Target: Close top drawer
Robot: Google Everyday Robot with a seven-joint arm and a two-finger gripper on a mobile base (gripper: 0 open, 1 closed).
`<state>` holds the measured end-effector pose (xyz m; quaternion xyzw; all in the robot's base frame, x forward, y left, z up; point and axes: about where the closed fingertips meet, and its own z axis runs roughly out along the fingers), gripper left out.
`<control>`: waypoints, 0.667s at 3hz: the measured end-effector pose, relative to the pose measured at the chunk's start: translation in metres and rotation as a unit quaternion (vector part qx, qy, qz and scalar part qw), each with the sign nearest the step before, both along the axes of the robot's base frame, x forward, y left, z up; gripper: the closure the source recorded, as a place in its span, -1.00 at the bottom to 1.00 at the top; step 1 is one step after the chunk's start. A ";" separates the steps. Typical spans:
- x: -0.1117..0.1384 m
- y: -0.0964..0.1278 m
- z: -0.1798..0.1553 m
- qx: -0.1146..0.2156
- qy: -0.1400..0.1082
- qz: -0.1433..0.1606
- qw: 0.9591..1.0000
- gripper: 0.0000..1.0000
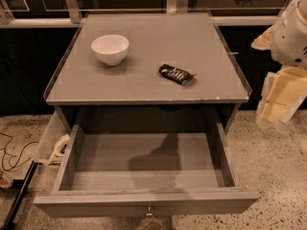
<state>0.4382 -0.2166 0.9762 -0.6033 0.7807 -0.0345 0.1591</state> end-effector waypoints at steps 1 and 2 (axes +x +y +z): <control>0.000 0.000 0.000 0.000 0.000 0.000 1.000 -1.00; -0.014 -0.002 -0.022 0.017 0.003 0.005 1.000 -1.00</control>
Offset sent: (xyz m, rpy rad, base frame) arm -0.0429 -0.0079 -0.0711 0.1034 0.0405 0.0297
